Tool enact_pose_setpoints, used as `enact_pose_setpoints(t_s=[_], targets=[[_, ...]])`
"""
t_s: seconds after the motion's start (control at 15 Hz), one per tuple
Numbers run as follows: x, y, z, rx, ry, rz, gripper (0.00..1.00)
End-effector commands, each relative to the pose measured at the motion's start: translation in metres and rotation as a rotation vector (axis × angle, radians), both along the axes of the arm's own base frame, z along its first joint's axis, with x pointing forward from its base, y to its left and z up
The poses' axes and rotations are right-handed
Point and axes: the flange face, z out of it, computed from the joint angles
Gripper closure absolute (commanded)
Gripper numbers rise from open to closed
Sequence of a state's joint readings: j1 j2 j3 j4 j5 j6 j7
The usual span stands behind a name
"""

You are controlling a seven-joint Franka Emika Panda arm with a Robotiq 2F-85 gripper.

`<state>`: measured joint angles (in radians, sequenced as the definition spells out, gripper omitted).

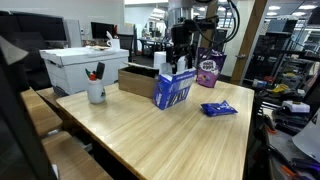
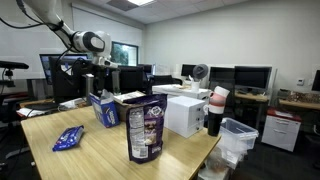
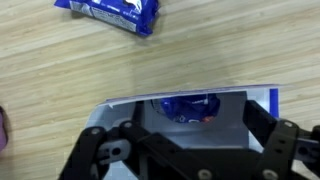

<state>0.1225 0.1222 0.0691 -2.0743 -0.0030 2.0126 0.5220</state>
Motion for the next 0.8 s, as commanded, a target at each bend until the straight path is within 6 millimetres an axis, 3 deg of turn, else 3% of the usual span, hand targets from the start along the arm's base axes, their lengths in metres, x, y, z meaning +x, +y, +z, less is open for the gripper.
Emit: enact_pose_setpoints(t_s=[0.0, 0.73], targets=[[-0.0087, 0.0016, 0.0172, 0.015, -0.018, -0.080, 0.00], [-0.0018, 0.0082, 0.0230, -0.010, -0.162, -0.110, 0.00]])
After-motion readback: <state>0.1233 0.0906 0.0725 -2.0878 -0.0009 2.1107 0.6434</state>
